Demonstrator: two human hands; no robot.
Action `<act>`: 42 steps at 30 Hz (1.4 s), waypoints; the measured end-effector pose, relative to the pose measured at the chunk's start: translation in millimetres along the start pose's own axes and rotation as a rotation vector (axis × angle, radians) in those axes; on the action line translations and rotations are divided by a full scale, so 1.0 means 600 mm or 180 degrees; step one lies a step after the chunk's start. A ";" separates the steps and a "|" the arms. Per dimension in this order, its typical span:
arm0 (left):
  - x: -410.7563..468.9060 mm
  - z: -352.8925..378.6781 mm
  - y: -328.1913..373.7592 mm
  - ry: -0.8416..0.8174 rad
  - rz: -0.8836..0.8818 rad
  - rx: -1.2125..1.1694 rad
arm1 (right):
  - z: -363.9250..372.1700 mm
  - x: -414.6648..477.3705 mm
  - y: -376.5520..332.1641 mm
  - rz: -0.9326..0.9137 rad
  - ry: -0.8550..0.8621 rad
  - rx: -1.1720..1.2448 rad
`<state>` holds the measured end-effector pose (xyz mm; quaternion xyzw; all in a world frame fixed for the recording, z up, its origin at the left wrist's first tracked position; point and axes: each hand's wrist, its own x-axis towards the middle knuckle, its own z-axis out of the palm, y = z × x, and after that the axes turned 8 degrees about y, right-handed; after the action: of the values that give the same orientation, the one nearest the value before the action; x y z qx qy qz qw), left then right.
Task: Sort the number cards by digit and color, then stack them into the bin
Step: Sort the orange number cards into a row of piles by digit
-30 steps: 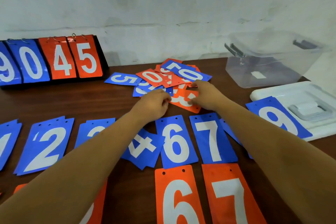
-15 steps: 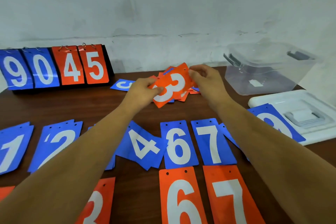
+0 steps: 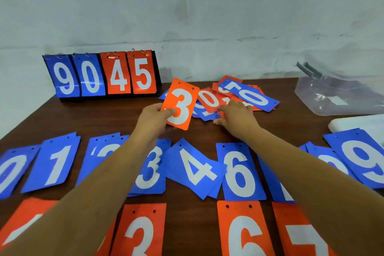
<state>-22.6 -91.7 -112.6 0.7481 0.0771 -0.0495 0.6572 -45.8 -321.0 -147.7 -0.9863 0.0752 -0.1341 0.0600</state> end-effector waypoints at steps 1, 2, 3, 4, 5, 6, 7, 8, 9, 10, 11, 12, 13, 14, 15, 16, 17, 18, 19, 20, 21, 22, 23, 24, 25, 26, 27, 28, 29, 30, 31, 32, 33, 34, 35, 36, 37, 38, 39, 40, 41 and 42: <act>-0.001 0.000 0.000 -0.0004 -0.0006 -0.0001 | 0.001 -0.001 -0.004 -0.0097 0.0016 -0.0159; -0.001 0.000 -0.001 -0.0006 -0.0019 -0.0005 | -0.001 -0.004 -0.008 -0.0237 0.0039 -0.0279; -0.003 0.001 0.000 -0.0004 -0.0032 -0.0012 | -0.003 -0.007 -0.010 -0.0396 0.0079 -0.0380; -0.005 0.002 0.000 -0.0002 -0.0047 -0.0015 | -0.006 -0.012 -0.011 -0.0542 0.0148 -0.0471; -0.009 0.003 0.001 0.0005 -0.0065 -0.0005 | -0.011 -0.017 -0.012 -0.0647 0.0244 -0.0556; -0.012 0.002 0.002 0.0003 -0.0084 0.0002 | -0.018 -0.022 -0.013 -0.0701 0.0369 -0.0640; -0.016 0.001 0.003 -0.0002 -0.0098 0.0000 | -0.023 -0.027 -0.013 -0.0707 0.0510 -0.0704; -0.019 0.000 0.004 0.0000 -0.0111 -0.0017 | -0.030 -0.031 -0.012 -0.0667 0.0640 -0.0732; -0.024 -0.003 0.005 0.0006 -0.0126 -0.0050 | -0.035 -0.035 -0.011 -0.0598 0.0728 -0.0767; -0.029 -0.006 0.006 0.0020 -0.0148 -0.0084 | -0.042 -0.040 -0.009 -0.0530 0.0849 -0.0793; -0.035 -0.008 0.007 0.0039 -0.0174 -0.0118 | -0.048 -0.045 -0.007 -0.0484 0.1053 -0.0789; -0.041 -0.010 0.009 0.0054 -0.0203 -0.0149 | -0.056 -0.050 -0.005 -0.0431 0.1297 -0.0737; -0.047 -0.012 0.011 0.0053 -0.0245 -0.0176 | -0.066 -0.053 -0.004 -0.0325 0.1555 -0.0617; -0.055 -0.013 0.014 0.0045 -0.0321 -0.0194 | -0.077 -0.057 -0.004 -0.0202 0.1808 -0.0424; -0.065 -0.014 0.018 0.0024 -0.0421 -0.0213 | -0.092 -0.063 -0.008 -0.0090 0.1985 -0.0196; -0.077 -0.015 0.022 -0.0019 -0.0523 -0.0245 | -0.106 -0.070 -0.015 -0.0001 0.2108 0.0045; -0.090 -0.016 0.024 -0.0084 -0.0606 -0.0295 | -0.120 -0.080 -0.026 0.0042 0.2157 0.0288; -0.102 -0.017 0.027 -0.0178 -0.0666 -0.0368 | -0.133 -0.092 -0.037 0.0011 0.2217 0.0481; -0.116 -0.018 0.029 -0.0293 -0.0697 -0.0480 | -0.141 -0.106 -0.049 -0.0097 0.2247 0.0601; -0.130 -0.019 0.030 -0.0429 -0.0696 -0.0633 | -0.145 -0.122 -0.060 -0.0261 0.2198 0.0634; -0.144 -0.020 0.030 -0.0564 -0.0686 -0.0826 | -0.145 -0.138 -0.071 -0.0469 0.2102 0.0585; -0.156 -0.021 0.029 -0.0670 -0.0697 -0.1049 | -0.140 -0.155 -0.080 -0.0714 0.2015 0.0479; -0.168 -0.023 0.029 -0.0749 -0.0733 -0.1292 | -0.133 -0.170 -0.087 -0.0938 0.1966 0.0394; -0.179 -0.025 0.028 -0.0789 -0.0764 -0.1509 | -0.127 -0.184 -0.093 -0.1104 0.1934 0.0403; -0.188 -0.028 0.026 -0.0807 -0.0762 -0.1658 | -0.123 -0.199 -0.099 -0.1212 0.1930 0.0496; -0.195 -0.030 0.022 -0.0810 -0.0734 -0.1706 | -0.119 -0.213 -0.102 -0.1276 0.1935 0.0599; -0.203 -0.033 0.018 -0.0825 -0.0705 -0.1686 | -0.117 -0.227 -0.106 -0.1332 0.1933 0.0658; -0.212 -0.036 0.014 -0.0859 -0.0686 -0.1627 | -0.117 -0.239 -0.108 -0.1384 0.1937 0.0649; -0.220 -0.038 0.009 -0.0877 -0.0669 -0.1540 | -0.118 -0.250 -0.111 -0.1451 0.1961 0.0605; -0.229 -0.040 0.004 -0.0881 -0.0653 -0.1454 | -0.121 -0.259 -0.115 -0.1500 0.2019 0.0555; -0.235 -0.041 0.000 -0.0851 -0.0644 -0.1381 | -0.128 -0.267 -0.118 -0.1528 0.2098 0.0511; -0.241 -0.043 -0.003 -0.0801 -0.0647 -0.1337 | -0.136 -0.273 -0.121 -0.1509 0.2200 0.0475; -0.246 -0.044 -0.004 -0.0748 -0.0649 -0.1316 | -0.145 -0.277 -0.121 -0.1445 0.2321 0.0442; -0.250 -0.047 -0.004 -0.0695 -0.0663 -0.1315 | -0.153 -0.282 -0.120 -0.1325 0.2433 0.0407; -0.255 -0.050 -0.003 -0.0654 -0.0686 -0.1313 | -0.162 -0.285 -0.118 -0.1185 0.2505 0.0372; -0.259 -0.052 -0.001 -0.0625 -0.0724 -0.1317 | -0.169 -0.287 -0.116 -0.1033 0.2551 0.0366; -0.262 -0.053 0.001 -0.0602 -0.0766 -0.1333 | -0.176 -0.289 -0.115 -0.0872 0.2542 0.0436; -0.265 -0.057 0.003 -0.0586 -0.0792 -0.1359 | -0.184 -0.292 -0.117 -0.0704 0.2476 0.0604; -0.269 -0.060 0.005 -0.0564 -0.0815 -0.1388 | -0.194 -0.296 -0.121 -0.0500 0.2345 0.0846; -0.271 -0.063 0.007 -0.0550 -0.0842 -0.1429 | -0.201 -0.299 -0.124 -0.0266 0.2138 0.1117; -0.273 -0.068 0.009 -0.0539 -0.0876 -0.1482 | -0.206 -0.301 -0.125 -0.0056 0.1996 0.1382; -0.275 -0.072 0.010 -0.0545 -0.0910 -0.1548 | -0.209 -0.301 -0.123 0.0114 0.1939 0.1674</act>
<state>-184.9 -58.0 -72.1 0.5433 0.1356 -0.1847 0.8077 -242.5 -230.9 -63.9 -0.8510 0.0699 -0.4339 0.2876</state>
